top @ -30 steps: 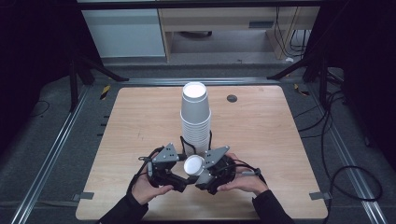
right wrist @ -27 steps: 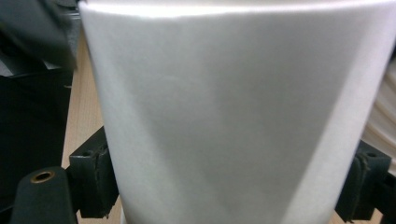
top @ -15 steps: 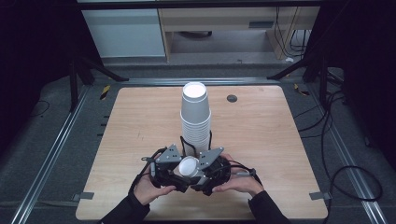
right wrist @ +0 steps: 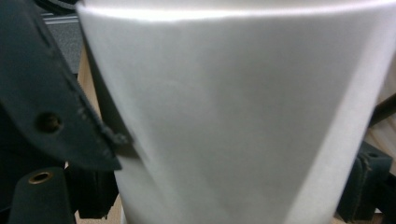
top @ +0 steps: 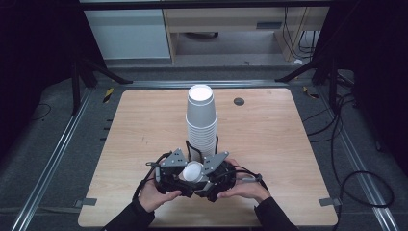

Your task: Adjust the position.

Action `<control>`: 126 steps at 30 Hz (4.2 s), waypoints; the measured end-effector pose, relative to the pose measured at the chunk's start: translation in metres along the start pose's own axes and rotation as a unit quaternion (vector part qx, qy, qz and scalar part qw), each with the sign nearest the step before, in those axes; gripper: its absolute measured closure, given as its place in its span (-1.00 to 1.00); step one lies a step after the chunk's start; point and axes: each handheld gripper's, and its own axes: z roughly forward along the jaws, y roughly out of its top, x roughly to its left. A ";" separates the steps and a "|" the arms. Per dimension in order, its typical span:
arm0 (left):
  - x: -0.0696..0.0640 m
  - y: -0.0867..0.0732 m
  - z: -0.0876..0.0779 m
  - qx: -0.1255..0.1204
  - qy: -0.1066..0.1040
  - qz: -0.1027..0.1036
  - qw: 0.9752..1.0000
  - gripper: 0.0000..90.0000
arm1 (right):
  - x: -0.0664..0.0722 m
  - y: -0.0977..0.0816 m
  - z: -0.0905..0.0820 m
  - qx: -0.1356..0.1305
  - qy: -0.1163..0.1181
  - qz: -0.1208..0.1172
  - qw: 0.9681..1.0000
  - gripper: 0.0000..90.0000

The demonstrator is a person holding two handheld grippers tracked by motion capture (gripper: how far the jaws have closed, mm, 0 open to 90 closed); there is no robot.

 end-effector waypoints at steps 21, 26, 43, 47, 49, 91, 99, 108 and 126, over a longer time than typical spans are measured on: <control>0.002 0.002 -0.010 -0.015 0.007 -0.001 1.000 -0.51 | -0.004 0.001 -0.006 -0.017 -0.009 0.030 0.999 -0.91; 0.005 0.002 -0.017 -0.026 0.010 -0.003 1.000 -0.51 | -0.005 0.001 -0.014 -0.033 -0.017 0.035 0.999 -0.92; 0.010 0.003 -0.036 -0.075 0.005 -0.010 0.997 -0.51 | -0.008 -0.002 -0.023 -0.044 -0.014 0.045 0.998 -0.94; 0.008 0.003 -0.033 -0.074 -0.007 -0.011 0.997 -0.51 | -0.008 -0.002 -0.020 -0.047 -0.008 0.046 0.998 -0.94; 0.007 0.003 -0.030 -0.070 -0.008 -0.010 0.997 -0.51 | -0.007 -0.002 -0.019 -0.048 -0.006 0.045 0.998 -0.93; 0.015 -0.002 -0.023 -0.024 0.009 -0.003 1.000 -0.68 | -0.019 0.012 -0.037 0.034 -0.054 -0.013 0.998 -0.79; 0.016 -0.003 -0.018 -0.009 0.004 -0.005 1.000 -0.68 | -0.013 0.026 -0.026 0.086 -0.057 -0.055 0.993 -0.79; 0.017 -0.004 -0.015 -0.003 -0.003 -0.011 1.000 -0.60 | -0.009 0.031 -0.017 0.104 -0.057 -0.071 0.990 -0.79; 0.017 -0.004 -0.018 -0.003 -0.002 -0.012 1.000 -0.54 | -0.011 0.028 -0.015 0.086 -0.052 -0.066 0.993 -0.87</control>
